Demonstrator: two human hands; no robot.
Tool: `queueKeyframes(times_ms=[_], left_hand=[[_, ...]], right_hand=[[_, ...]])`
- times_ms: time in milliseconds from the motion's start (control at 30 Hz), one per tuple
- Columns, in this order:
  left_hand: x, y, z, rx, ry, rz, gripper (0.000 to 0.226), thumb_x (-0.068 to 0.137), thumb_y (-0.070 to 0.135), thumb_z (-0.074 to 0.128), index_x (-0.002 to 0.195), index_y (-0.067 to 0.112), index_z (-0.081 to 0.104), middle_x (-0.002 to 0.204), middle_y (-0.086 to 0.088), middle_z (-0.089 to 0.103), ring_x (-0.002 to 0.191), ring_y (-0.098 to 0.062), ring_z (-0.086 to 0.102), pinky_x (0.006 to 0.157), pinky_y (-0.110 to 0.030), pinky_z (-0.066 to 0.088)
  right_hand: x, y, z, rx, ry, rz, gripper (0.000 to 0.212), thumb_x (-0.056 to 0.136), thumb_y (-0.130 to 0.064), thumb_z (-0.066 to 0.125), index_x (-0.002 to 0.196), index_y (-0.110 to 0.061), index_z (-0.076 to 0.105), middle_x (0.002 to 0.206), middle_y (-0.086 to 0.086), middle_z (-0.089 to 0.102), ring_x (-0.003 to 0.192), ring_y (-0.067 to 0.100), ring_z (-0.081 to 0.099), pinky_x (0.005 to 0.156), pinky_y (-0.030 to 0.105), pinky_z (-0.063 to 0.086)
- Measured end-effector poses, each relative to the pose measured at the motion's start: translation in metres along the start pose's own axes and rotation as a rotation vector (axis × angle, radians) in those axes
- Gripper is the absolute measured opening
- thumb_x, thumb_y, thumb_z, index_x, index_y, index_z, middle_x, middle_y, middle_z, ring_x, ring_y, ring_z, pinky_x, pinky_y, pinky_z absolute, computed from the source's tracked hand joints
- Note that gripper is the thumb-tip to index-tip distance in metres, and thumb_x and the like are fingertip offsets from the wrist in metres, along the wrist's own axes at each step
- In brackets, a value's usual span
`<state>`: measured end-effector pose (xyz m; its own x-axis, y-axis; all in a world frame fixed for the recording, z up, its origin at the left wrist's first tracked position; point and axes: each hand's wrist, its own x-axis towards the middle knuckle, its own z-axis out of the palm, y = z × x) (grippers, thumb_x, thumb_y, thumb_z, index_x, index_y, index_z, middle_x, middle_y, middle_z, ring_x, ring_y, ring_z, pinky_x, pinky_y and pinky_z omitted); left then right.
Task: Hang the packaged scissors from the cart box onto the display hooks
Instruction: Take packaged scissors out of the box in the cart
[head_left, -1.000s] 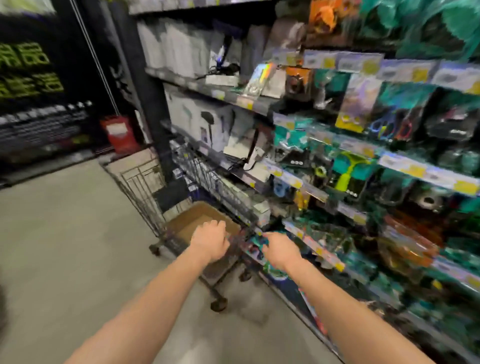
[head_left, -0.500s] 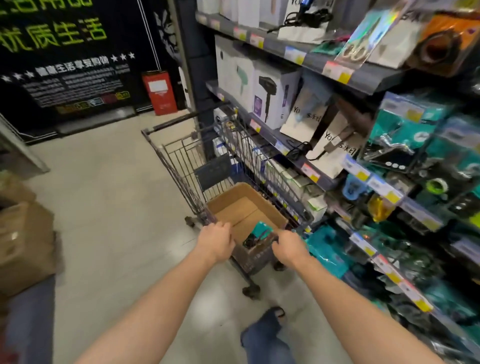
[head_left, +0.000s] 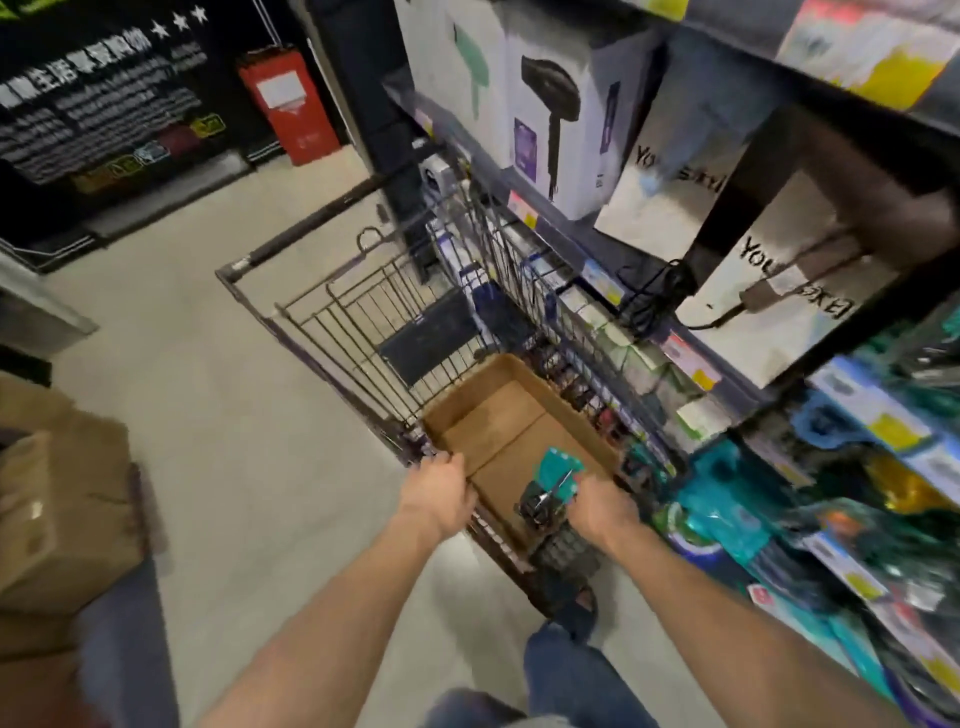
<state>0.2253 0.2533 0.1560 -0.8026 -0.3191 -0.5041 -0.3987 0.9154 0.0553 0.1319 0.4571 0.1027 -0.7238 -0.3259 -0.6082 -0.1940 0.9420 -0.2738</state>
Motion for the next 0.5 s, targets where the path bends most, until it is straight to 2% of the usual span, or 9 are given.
queueKeyframes(times_ms=[200, 300, 500], left_hand=[[0.04, -0.002, 0.0, 0.075, -0.092, 0.055, 0.041, 0.096, 0.039, 0.05, 0.132, 0.018, 0.056, 0.128, -0.008, 0.061, 0.121, -0.033, 0.056, 0.103, -0.043, 0.045], [0.066, -0.008, 0.001, 0.121, -0.14, 0.099, 0.04, 0.097, 0.038, 0.049, 0.13, 0.017, 0.056, 0.126, -0.009, 0.061, 0.119, -0.033, 0.058, 0.101, -0.043, 0.045], [0.135, -0.023, 0.003, 0.229, -0.278, 0.242, 0.04, 0.098, 0.038, 0.046, 0.131, 0.016, 0.053, 0.128, -0.011, 0.061, 0.122, -0.033, 0.056, 0.101, -0.043, 0.047]], right_hand=[[0.033, -0.01, 0.009, 0.058, -0.076, 0.01, 0.031, 0.096, -0.029, 0.053, 0.121, -0.014, 0.061, 0.118, 0.013, 0.068, 0.109, 0.033, 0.067, 0.087, 0.038, 0.055], [0.047, -0.011, 0.02, 0.084, -0.11, 0.097, 0.027, 0.097, -0.03, 0.054, 0.117, -0.014, 0.062, 0.115, 0.012, 0.068, 0.107, 0.031, 0.067, 0.081, 0.034, 0.052], [0.071, -0.026, 0.041, 0.151, -0.054, 0.265, 0.029, 0.097, -0.038, 0.052, 0.113, -0.019, 0.066, 0.105, 0.01, 0.071, 0.097, 0.03, 0.07, 0.074, 0.033, 0.054]])
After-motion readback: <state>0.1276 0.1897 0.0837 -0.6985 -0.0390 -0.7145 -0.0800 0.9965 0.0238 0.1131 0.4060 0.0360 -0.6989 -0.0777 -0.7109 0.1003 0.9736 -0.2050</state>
